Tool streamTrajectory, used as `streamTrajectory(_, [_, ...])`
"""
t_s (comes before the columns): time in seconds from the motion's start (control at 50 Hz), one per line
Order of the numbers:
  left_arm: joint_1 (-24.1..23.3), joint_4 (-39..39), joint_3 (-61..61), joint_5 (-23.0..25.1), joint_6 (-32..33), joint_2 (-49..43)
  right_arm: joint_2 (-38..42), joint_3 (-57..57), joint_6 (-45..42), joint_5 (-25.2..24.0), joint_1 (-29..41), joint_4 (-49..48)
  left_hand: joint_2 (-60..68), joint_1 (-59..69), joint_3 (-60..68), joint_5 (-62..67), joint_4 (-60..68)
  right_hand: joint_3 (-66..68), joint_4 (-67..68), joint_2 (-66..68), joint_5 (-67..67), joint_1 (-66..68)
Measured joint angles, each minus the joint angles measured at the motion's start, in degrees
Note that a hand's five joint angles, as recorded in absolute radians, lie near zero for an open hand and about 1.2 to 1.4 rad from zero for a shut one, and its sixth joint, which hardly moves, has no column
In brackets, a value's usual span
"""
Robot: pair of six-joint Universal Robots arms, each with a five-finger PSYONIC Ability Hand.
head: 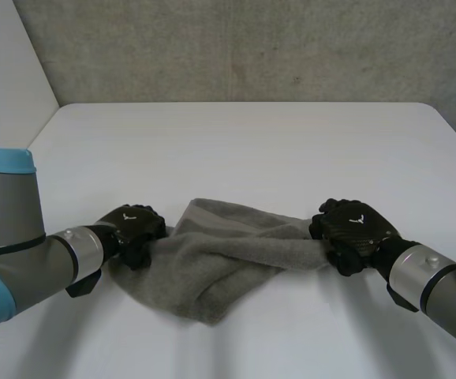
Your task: Fold the towel.
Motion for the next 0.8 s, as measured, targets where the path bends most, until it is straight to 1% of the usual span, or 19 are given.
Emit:
streamTrajectory(0.16, [0.37, 0.11, -2.09, 0.12, -1.18, 4.55, -2.81, -1.21, -3.35, -0.67, 0.02, 5.48, -0.88, -0.64, 0.00, -2.05, 0.00, 0.00, 0.00, 0.00, 0.01, 0.00])
streamTrajectory(0.2, [0.56, 0.17, -2.71, 0.17, -1.32, 5.28, -2.98, -1.29, -3.72, -0.72, 0.06, 5.94, -6.71, -6.01, 0.00, -7.42, 0.00, 0.00, 0.00, 0.00, 0.01, 0.00])
streamTrajectory(0.24, [0.87, 0.26, -3.55, 0.22, -1.38, 5.89, -2.98, -1.23, -3.95, -0.82, 0.13, 6.16, -18.34, -17.38, 0.00, -18.59, 0.00, 0.00, 0.00, 0.00, 0.01, 0.00])
streamTrajectory(0.28, [1.18, 0.30, -4.32, 0.25, -1.38, 6.12, -2.84, -1.08, -4.01, -0.95, 0.18, 6.17, -22.20, -21.54, 0.00, -22.86, 0.00, 0.00, 0.00, 0.00, 0.01, 0.00])
streamTrajectory(0.44, [2.73, 0.75, -7.00, 0.26, -1.23, 5.95, -2.09, -0.54, -3.98, -1.62, 0.19, 5.91, -22.82, -22.50, 0.00, -24.21, 0.00, 0.00, 0.00, 0.01, 0.01, 0.00])
streamTrajectory(0.5, [3.37, 1.12, -7.77, 0.20, -1.11, 5.86, -2.04, -0.48, -3.96, -1.77, 0.17, 5.94, -20.98, -19.91, 0.00, -21.67, 0.00, 0.00, 0.00, 0.01, 0.01, 0.00])
streamTrajectory(0.52, [3.71, 1.29, -8.10, 0.15, -1.00, 5.82, -2.05, -0.48, -3.96, -1.82, 0.18, 6.01, -14.54, -13.98, 0.00, -15.78, 0.00, 0.00, 0.00, 0.01, 0.01, 0.00])
streamTrajectory(0.56, [4.02, 1.41, -8.34, 0.11, -0.89, 5.82, -2.06, -0.48, -3.95, -1.84, 0.21, 6.15, -9.93, -9.53, 0.00, -10.84, 0.00, 0.00, 0.00, 0.01, 0.01, 0.00])
streamTrajectory(0.6, [4.34, 1.50, -8.50, 0.05, -0.75, 5.89, -2.09, -0.49, -3.96, -1.81, 0.30, 6.34, 1.16, 1.46, 0.00, -0.14, 0.00, 0.00, 0.00, 0.01, 0.01, 0.00])
streamTrajectory(0.64, [4.54, 1.54, -8.51, 0.03, -0.66, 6.00, -2.12, -0.61, -4.01, -1.77, 0.38, 6.49, 5.39, 4.46, 0.00, 4.53, 0.00, 0.00, 0.00, 0.01, 0.01, 0.00])
streamTrajectory(0.72, [4.82, 1.54, -7.92, -0.02, -0.53, 6.39, -2.20, -1.49, -4.32, -1.71, 0.63, 6.89, 5.54, 4.49, 0.00, 4.88, 0.00, 0.00, 0.00, 0.01, 0.01, 0.00])
streamTrajectory(0.8, [4.87, 1.64, -5.53, -0.03, -0.52, 6.75, -1.74, -4.75, -4.89, -1.87, 0.91, 8.13, 5.55, 4.54, 0.00, 4.88, 0.00, 0.00, 0.00, 0.02, 0.01, 0.00])
